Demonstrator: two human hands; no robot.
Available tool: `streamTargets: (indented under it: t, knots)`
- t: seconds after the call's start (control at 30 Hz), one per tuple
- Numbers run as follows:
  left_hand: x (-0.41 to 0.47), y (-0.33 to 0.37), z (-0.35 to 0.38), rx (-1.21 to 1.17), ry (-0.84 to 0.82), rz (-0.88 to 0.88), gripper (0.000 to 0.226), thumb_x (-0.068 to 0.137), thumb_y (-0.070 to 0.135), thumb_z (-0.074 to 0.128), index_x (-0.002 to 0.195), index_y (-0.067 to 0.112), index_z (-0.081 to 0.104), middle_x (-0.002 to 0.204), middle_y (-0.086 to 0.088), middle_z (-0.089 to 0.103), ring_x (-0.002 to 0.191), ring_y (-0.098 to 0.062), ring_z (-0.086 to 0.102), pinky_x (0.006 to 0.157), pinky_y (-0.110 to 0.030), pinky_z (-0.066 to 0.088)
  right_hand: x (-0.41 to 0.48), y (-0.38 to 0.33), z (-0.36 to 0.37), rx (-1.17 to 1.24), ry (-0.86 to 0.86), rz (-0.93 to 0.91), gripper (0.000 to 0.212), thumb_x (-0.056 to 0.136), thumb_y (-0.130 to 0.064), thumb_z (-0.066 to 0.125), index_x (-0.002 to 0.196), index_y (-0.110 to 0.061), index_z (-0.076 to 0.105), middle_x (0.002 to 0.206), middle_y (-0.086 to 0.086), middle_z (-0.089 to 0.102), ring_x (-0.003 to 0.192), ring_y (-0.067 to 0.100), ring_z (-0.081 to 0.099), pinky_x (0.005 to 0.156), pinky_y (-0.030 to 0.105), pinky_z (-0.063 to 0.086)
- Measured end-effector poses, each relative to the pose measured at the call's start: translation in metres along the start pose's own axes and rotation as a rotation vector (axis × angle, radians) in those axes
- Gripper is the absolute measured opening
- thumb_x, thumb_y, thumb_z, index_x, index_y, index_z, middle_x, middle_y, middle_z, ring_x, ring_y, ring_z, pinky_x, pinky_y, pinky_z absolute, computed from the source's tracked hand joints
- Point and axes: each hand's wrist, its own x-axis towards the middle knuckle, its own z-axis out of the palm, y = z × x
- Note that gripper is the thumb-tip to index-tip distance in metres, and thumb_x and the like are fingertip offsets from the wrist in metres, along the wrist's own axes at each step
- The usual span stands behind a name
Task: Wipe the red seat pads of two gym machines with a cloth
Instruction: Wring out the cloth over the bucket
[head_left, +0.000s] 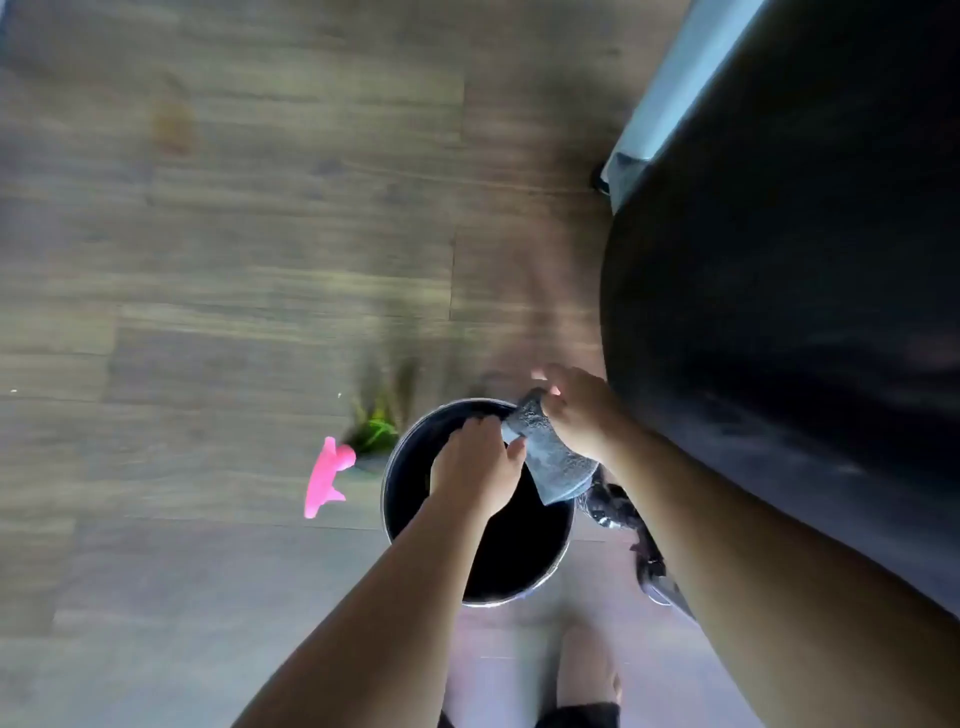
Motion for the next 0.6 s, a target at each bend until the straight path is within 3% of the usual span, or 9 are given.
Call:
streamTargets:
  t: [0.07, 0.13, 0.17, 0.2, 0.27, 0.43, 0.53, 0.6]
  knots:
    - [0.007, -0.001, 0.007, -0.044, 0.015, -0.009, 0.042, 0.102, 0.048, 0.047, 0.123, 0.012, 0.056, 0.128, -0.012, 0.06, 0.121, -0.035, 0.058, 0.097, -0.045, 0.047, 0.009, 0.002, 0.0, 0.007, -0.105, -0.029, 0.042, 0.098, -0.019, 0.043, 0.134, -0.03, 0.061, 0.131, 0.007, 0.054, 0.117, 0.023, 0.055, 0.085, 0.026, 0.04]
    - [0.008, -0.002, 0.012, -0.1, 0.043, 0.001, 0.036, 0.101, 0.045, 0.049, 0.118, 0.014, 0.055, 0.123, -0.01, 0.061, 0.117, -0.035, 0.06, 0.095, -0.046, 0.049, 0.012, 0.005, -0.005, 0.011, -0.192, -0.005, 0.028, 0.095, -0.018, 0.046, 0.101, -0.031, 0.07, 0.119, 0.004, 0.05, 0.106, 0.021, 0.052, 0.073, 0.024, 0.035]
    - [0.009, -0.003, 0.014, -0.125, 0.061, 0.012, 0.031, 0.1, 0.044, 0.051, 0.112, 0.016, 0.055, 0.119, -0.009, 0.062, 0.113, -0.034, 0.061, 0.092, -0.045, 0.049, 0.014, 0.004, -0.007, -0.011, -0.214, -0.01, 0.022, 0.093, -0.018, 0.049, 0.084, -0.029, 0.066, 0.115, 0.004, 0.049, 0.102, 0.021, 0.05, 0.067, 0.025, 0.032]
    - [0.008, -0.004, 0.015, -0.152, 0.067, 0.018, 0.024, 0.1, 0.041, 0.052, 0.105, 0.018, 0.053, 0.113, -0.007, 0.063, 0.108, -0.033, 0.062, 0.088, -0.044, 0.049, 0.013, 0.004, -0.009, -0.058, -0.233, -0.022, 0.018, 0.092, -0.018, 0.052, 0.079, -0.025, 0.062, 0.112, 0.003, 0.049, 0.1, 0.021, 0.049, 0.065, 0.025, 0.03]
    - [0.006, -0.007, 0.013, -0.234, 0.088, 0.001, 0.018, 0.097, 0.038, 0.056, 0.092, 0.023, 0.048, 0.101, -0.003, 0.066, 0.099, -0.03, 0.066, 0.082, -0.042, 0.05, 0.01, -0.001, -0.017, -0.116, -0.217, -0.051, 0.006, 0.089, -0.02, 0.058, 0.086, -0.017, 0.063, 0.109, 0.002, 0.051, 0.098, 0.022, 0.053, 0.068, 0.028, 0.032]
    - [-0.016, -0.002, -0.007, -0.494, 0.11, -0.148, 0.016, 0.087, 0.036, 0.067, 0.09, 0.023, 0.059, 0.088, 0.007, 0.072, 0.085, -0.018, 0.066, 0.078, -0.035, 0.051, -0.012, -0.008, -0.03, 0.056, -0.058, 0.038, 0.015, 0.073, -0.025, 0.066, 0.081, -0.012, 0.068, 0.097, 0.006, 0.072, 0.092, 0.028, 0.066, 0.077, 0.039, 0.054]
    - [-0.041, 0.009, -0.033, -0.585, 0.129, -0.191, 0.02, 0.082, 0.037, 0.068, 0.082, 0.019, 0.059, 0.073, 0.007, 0.067, 0.071, -0.015, 0.062, 0.061, -0.031, 0.043, -0.039, -0.021, -0.044, 0.132, -0.018, 0.071, 0.026, 0.062, -0.036, 0.062, 0.07, -0.012, 0.056, 0.068, 0.001, 0.061, 0.065, 0.024, 0.054, 0.056, 0.036, 0.042]
    - [-0.062, 0.02, -0.054, -0.635, 0.152, -0.205, 0.027, 0.078, 0.04, 0.068, 0.071, 0.021, 0.051, 0.057, 0.011, 0.056, 0.057, -0.012, 0.053, 0.053, -0.027, 0.034, -0.062, -0.038, -0.053, 0.165, 0.033, 0.094, 0.028, 0.066, -0.035, 0.067, 0.071, -0.015, 0.048, 0.064, -0.001, 0.054, 0.063, 0.019, 0.048, 0.055, 0.033, 0.035]
